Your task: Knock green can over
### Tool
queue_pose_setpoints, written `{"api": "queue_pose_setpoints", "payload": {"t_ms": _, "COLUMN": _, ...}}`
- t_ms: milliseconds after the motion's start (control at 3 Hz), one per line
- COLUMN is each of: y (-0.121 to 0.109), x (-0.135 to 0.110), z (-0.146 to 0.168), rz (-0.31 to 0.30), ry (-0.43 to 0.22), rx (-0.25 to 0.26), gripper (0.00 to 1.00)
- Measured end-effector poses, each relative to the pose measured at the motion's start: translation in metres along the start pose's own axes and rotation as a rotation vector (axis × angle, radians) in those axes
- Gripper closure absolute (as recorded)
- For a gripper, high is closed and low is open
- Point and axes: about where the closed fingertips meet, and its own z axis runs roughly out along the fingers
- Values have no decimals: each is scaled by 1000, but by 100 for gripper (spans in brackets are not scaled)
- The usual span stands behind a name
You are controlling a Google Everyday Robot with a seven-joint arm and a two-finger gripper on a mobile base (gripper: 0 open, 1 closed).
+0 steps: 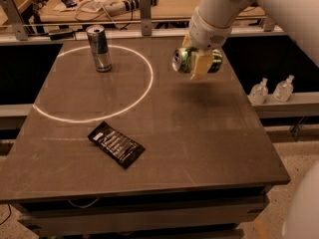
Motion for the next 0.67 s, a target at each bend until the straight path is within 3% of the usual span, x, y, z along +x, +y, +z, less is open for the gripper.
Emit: {"api": "queue_pose_setpoints", "payload": {"t_ms": 667, "y": 41, "x": -15, "z": 45, "rz": -57, "ry": -16, "rx": -129, "gripper": 100}}
